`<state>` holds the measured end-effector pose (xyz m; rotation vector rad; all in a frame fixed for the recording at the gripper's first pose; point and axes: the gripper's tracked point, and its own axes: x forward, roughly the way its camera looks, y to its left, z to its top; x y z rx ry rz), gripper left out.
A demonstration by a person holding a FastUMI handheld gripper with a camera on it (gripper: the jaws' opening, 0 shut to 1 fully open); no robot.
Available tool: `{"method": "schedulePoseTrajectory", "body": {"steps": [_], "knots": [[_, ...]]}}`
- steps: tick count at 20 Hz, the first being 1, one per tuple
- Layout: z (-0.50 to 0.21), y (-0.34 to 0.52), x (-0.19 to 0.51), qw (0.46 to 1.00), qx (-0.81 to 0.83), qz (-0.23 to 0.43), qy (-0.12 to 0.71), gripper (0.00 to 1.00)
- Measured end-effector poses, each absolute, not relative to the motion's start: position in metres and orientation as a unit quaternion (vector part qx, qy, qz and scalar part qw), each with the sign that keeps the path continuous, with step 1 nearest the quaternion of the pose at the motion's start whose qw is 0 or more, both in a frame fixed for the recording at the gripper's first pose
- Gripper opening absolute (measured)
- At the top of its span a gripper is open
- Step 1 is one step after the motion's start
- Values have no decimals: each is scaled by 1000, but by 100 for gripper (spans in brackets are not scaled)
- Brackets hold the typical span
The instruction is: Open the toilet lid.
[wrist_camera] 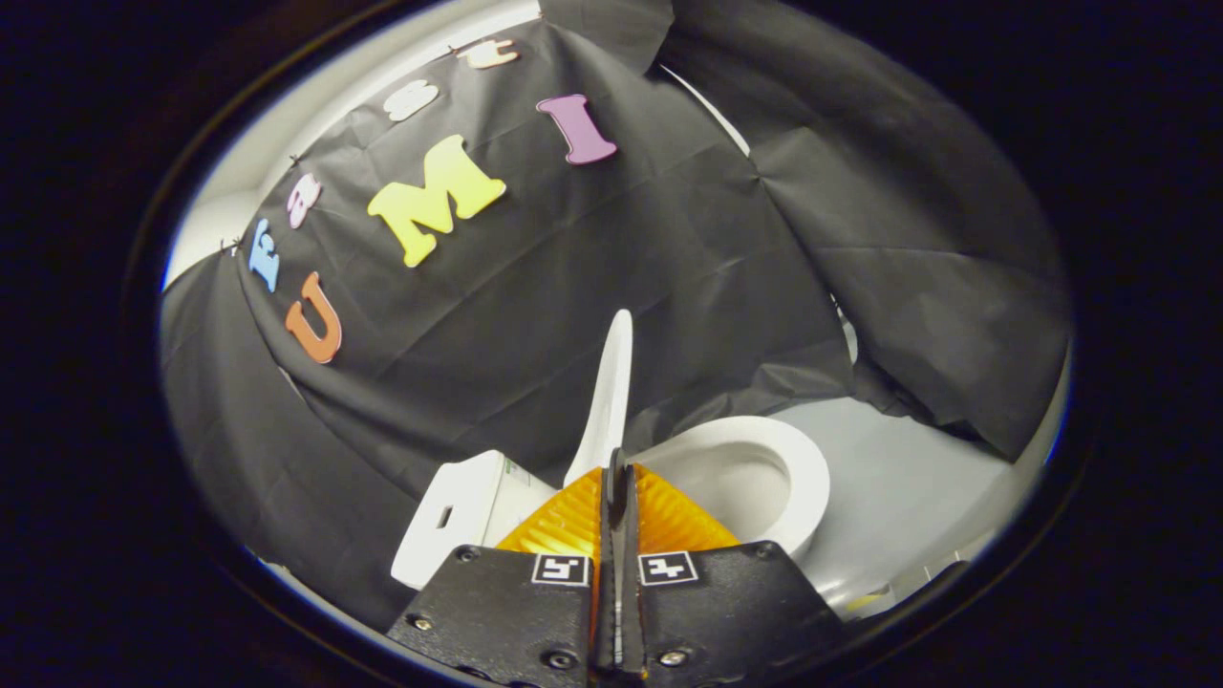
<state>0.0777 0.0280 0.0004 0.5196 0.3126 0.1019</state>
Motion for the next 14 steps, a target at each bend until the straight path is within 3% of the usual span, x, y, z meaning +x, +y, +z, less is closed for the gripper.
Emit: {"method": "schedulePoseTrajectory", "body": {"steps": [14], "knots": [[38, 88, 73, 969, 198, 67, 130, 7]]}}
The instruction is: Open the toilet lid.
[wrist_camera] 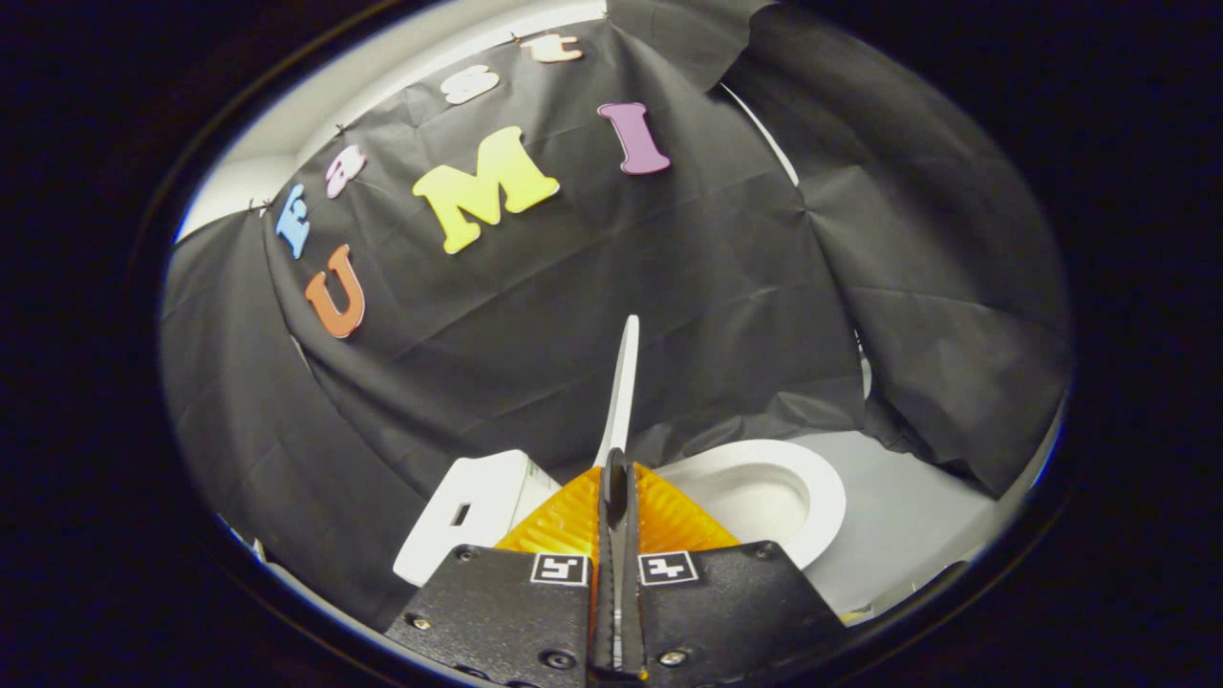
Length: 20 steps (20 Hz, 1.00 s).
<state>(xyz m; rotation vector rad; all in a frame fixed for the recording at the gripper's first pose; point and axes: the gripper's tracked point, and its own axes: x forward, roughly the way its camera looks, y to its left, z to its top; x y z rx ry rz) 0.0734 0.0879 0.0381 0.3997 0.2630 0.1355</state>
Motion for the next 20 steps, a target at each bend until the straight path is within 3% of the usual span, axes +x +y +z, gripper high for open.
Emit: {"method": "schedulePoseTrajectory", "body": {"steps": [20], "knots": [[81, 203, 53, 993, 51, 73, 82, 6]]}}
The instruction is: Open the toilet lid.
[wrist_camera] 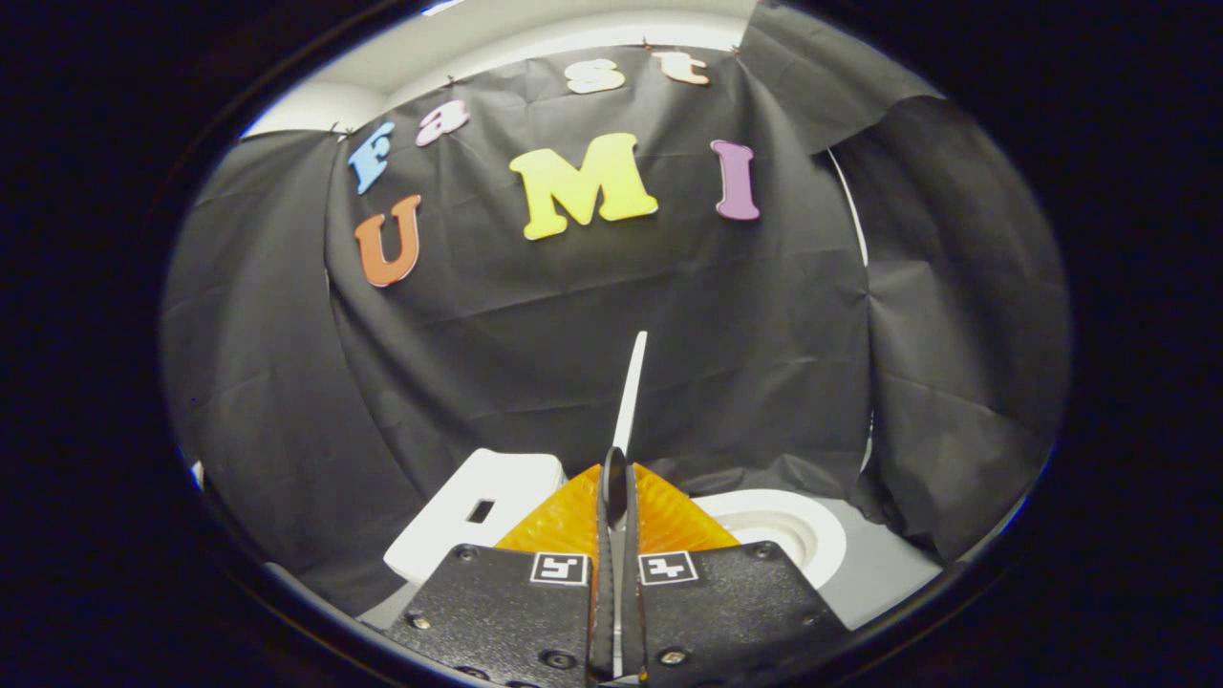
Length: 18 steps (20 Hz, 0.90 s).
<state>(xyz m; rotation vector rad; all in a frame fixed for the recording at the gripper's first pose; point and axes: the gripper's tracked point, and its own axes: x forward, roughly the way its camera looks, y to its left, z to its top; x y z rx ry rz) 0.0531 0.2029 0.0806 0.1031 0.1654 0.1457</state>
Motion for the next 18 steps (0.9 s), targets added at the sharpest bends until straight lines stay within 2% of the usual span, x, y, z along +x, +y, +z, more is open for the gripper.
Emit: {"method": "schedulePoseTrajectory", "body": {"steps": [18], "knots": [[89, 295, 42, 993, -28, 96, 56, 7]]}}
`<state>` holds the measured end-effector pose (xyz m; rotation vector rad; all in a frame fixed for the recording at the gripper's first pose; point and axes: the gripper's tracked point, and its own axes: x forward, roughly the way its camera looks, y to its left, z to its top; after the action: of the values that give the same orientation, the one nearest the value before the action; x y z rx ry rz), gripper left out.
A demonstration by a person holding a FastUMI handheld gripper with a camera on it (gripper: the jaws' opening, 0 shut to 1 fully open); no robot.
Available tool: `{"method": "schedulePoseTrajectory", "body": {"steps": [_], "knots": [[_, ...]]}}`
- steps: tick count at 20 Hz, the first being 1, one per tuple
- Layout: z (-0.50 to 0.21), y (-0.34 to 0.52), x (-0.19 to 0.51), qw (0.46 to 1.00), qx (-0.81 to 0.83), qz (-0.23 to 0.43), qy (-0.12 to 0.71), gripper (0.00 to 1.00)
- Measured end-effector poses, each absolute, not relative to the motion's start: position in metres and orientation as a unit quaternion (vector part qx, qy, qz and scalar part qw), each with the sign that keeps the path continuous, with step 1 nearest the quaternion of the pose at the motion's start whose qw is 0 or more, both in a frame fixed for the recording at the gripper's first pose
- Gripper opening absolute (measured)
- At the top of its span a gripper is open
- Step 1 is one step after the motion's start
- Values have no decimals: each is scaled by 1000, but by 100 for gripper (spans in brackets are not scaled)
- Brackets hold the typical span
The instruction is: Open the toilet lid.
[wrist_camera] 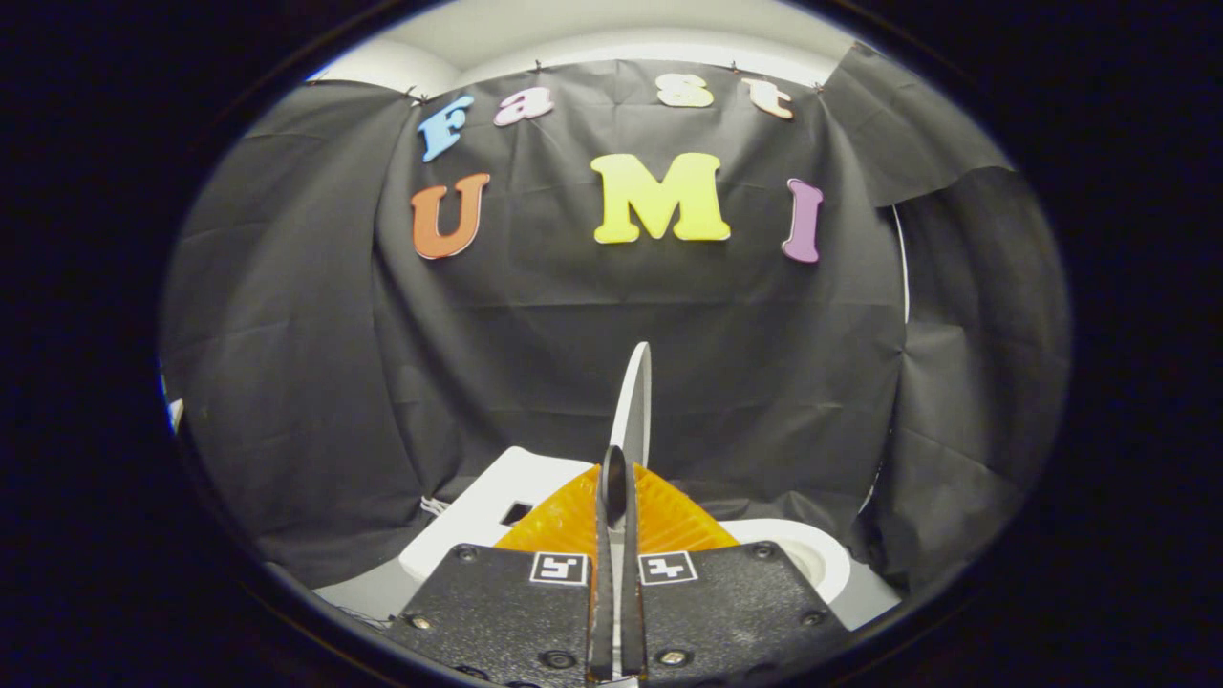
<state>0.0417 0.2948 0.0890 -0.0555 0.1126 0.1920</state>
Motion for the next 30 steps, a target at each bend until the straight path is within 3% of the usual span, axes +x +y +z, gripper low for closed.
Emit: {"method": "schedulePoseTrajectory", "body": {"steps": [14, 17, 21, 28, 30], "knots": [[77, 377, 38, 983, -115, 134, 53, 7], [73, 388, 35, 977, -136, 157, 56, 13], [76, 400, 29, 966, -75, 236, 70, 43], [134, 329, 18, 976, 34, 215, -17, 94], [137, 301, 11, 977, 31, 207, -27, 100]]}}
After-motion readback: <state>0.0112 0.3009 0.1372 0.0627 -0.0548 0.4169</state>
